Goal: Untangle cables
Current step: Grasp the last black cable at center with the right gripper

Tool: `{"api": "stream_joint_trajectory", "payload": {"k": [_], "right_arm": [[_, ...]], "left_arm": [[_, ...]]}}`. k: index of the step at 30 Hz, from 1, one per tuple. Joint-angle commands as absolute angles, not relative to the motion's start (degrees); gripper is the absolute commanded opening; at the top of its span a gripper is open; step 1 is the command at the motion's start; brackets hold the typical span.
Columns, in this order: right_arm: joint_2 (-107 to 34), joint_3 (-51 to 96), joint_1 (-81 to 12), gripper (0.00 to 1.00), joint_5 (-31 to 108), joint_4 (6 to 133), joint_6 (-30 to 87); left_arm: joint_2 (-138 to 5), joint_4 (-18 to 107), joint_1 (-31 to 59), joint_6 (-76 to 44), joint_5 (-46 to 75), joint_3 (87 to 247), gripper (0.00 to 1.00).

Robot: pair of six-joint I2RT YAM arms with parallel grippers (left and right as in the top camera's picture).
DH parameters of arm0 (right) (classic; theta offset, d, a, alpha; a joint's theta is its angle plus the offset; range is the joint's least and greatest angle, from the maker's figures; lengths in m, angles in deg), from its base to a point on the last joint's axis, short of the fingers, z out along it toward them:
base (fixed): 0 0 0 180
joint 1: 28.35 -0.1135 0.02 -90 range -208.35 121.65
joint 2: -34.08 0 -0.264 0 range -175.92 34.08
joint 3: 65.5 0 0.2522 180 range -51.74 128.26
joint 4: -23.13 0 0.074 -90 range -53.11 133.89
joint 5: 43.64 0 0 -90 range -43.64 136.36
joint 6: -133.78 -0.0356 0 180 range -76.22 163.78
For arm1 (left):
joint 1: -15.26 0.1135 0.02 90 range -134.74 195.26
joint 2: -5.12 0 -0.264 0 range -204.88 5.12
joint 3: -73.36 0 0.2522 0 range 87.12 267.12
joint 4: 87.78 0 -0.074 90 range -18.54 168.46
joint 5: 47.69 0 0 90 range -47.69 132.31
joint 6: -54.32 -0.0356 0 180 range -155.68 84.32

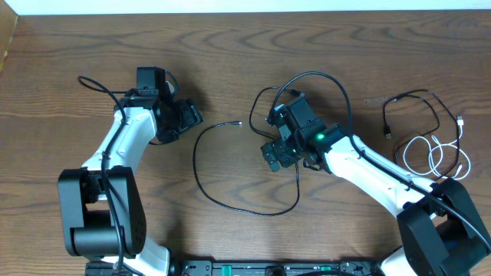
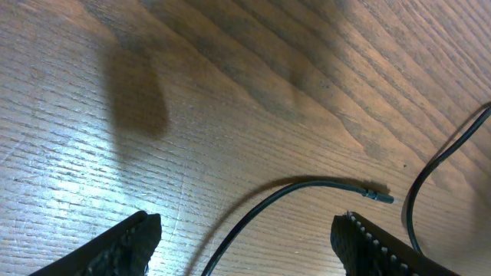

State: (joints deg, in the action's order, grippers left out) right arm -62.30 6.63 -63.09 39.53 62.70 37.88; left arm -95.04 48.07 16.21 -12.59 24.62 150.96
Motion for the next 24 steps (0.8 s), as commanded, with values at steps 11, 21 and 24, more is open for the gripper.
{"api": "stream_joint_trajectory", "payload": {"k": [11,21,24], "right_arm": [[-62.62,5.56,-63.71,0.76,40.25,57.25,34.58],[-62.62,2.37,-63.71,0.52,40.25,56.77,34.39],[-62.62,1.32,-63.71,0.48,40.27,55.79,34.37]], "left_arm": [[-95.61,47.9,16.19,-12.94,25.01,150.98,0.77],[-95.61,47.9,16.19,-12.94,25.01,150.98,0.77],[-95.61,47.9,16.19,-12.94,25.01,150.98,0.77]]}}
